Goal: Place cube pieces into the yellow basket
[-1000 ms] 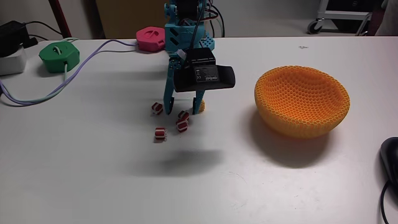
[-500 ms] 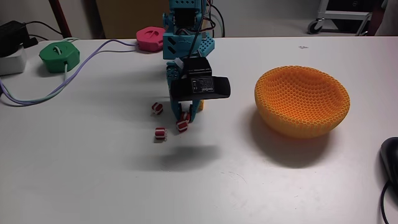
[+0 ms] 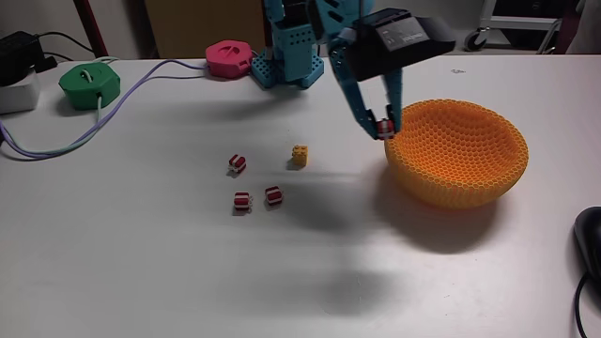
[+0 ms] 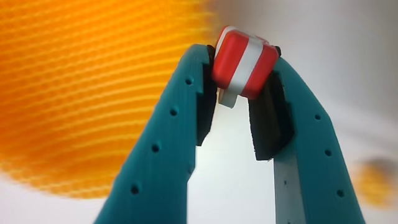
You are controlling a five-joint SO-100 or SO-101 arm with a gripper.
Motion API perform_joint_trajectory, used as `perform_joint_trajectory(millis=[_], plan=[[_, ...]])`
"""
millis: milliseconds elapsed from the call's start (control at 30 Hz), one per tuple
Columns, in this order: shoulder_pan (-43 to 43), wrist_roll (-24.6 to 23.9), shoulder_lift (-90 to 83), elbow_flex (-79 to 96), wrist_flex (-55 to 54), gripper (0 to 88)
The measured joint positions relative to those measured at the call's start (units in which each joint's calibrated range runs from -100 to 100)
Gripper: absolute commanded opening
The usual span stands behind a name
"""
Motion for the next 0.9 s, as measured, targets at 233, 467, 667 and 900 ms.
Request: perform_joint_trajectory(millis=[233, 467, 667, 900], plan=[[-12.4, -7.2, 3.2, -4.4, 0.8, 47.3], [-11.1, 1.8, 3.7, -7.6, 1.6, 59.1], [-6.7, 4.7, 2.6, -7.2, -0.6, 58.9], [7.4, 12.5, 3.2, -3.4, -2.4, 53.1]])
